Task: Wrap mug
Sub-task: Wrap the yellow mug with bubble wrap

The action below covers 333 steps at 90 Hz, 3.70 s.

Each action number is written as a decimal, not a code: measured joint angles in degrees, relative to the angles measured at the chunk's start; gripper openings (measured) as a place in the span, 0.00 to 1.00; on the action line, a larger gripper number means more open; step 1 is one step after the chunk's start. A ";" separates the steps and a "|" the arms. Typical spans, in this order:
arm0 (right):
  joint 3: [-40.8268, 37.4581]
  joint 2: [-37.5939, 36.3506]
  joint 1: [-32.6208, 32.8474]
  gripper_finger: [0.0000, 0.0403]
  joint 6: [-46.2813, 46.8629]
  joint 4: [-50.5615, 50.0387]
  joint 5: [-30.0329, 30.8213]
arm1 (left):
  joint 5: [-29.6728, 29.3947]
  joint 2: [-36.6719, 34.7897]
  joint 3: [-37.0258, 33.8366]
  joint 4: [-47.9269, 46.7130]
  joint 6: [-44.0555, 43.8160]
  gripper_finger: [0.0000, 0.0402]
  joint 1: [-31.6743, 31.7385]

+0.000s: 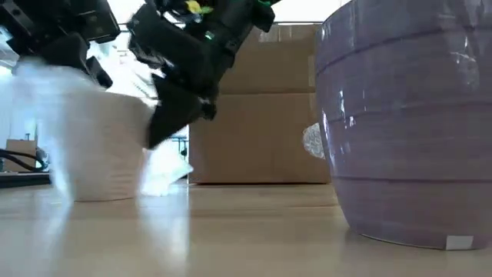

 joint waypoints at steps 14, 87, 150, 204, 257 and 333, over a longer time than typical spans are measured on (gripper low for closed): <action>0.11 -0.02 1.80 0.00 -1.50 3.04 0.04 | -0.16 -0.08 0.00 0.49 0.36 0.00 -0.02; 14.68 5.34 -2.43 0.00 -9.96 -1.83 3.84 | 0.38 -10.79 9.25 -23.89 -9.61 0.00 -2.99; 15.29 7.54 -1.19 0.00 -11.46 -3.12 3.11 | 4.82 1.28 8.50 -15.42 -9.46 0.00 -4.19; 15.09 5.71 -1.02 0.00 -11.23 -2.74 -1.97 | 3.74 1.93 6.66 -12.10 -8.20 0.00 -3.97; 15.07 7.72 -1.11 0.00 -10.64 -1.99 -1.86 | 1.67 -4.89 4.63 -9.42 -9.27 0.00 -3.93; 16.78 10.06 -0.65 0.00 -10.02 -2.76 -2.10 | 1.70 -3.90 8.79 -9.84 -6.02 0.00 -3.89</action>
